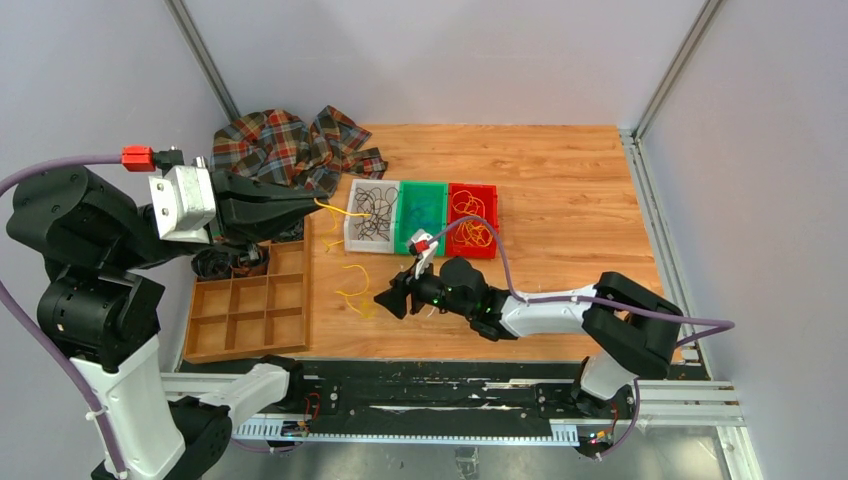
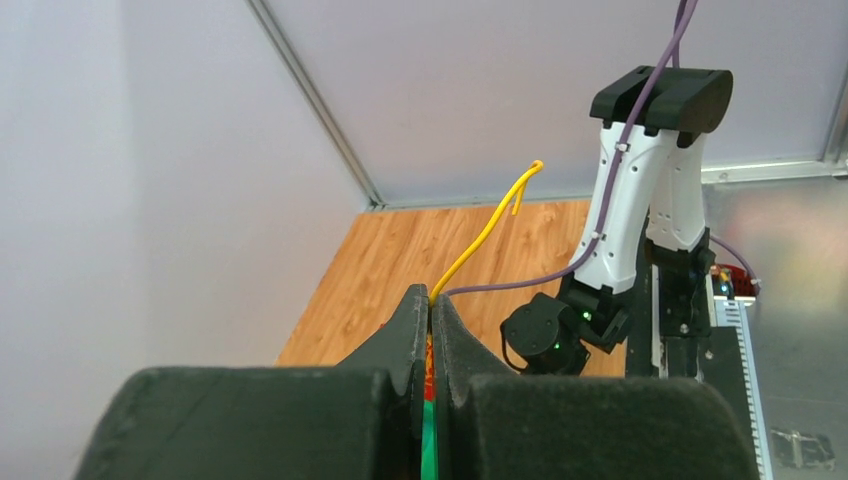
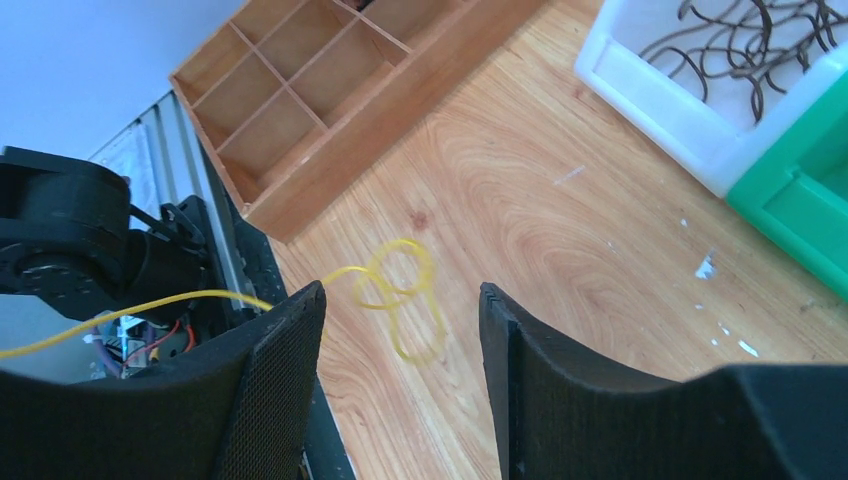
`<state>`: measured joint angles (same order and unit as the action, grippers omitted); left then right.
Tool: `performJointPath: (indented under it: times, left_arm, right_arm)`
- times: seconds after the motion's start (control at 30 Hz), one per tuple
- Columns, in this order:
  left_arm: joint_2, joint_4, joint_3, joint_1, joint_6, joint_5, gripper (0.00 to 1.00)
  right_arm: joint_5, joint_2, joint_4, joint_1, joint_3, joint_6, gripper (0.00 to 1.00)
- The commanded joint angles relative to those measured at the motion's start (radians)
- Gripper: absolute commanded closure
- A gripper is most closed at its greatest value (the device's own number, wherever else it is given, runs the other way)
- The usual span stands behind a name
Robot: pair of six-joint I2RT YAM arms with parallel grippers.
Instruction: Untangle the cables
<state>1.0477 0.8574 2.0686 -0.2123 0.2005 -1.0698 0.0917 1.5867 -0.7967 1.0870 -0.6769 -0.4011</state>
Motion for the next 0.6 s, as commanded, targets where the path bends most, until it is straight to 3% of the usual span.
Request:
performJointPath:
  times: [0.0,0.2,0.33,0.57]
  left_arm:
    - [0.007,-0.050,0.017,-0.001,-0.039,0.015,0.99]
    - [0.005,-0.052,0.015,-0.001,-0.032,0.025,0.99]
    - [0.004,-0.052,0.016,-0.001,-0.023,0.028,0.99]
    - [0.012,-0.072,0.030,-0.001,-0.052,0.020,0.98]
  right_arm:
    - [0.049,-0.039,-0.044,0.017,-0.039,0.023,0.42]
    - [0.078,-0.117,-0.009,0.019,-0.027,0.074,0.40]
    - [0.109,-0.199,-0.028,0.070,0.022,0.225,0.32]
    - [0.204,-0.187,0.051,0.168,-0.064,0.415,0.30]
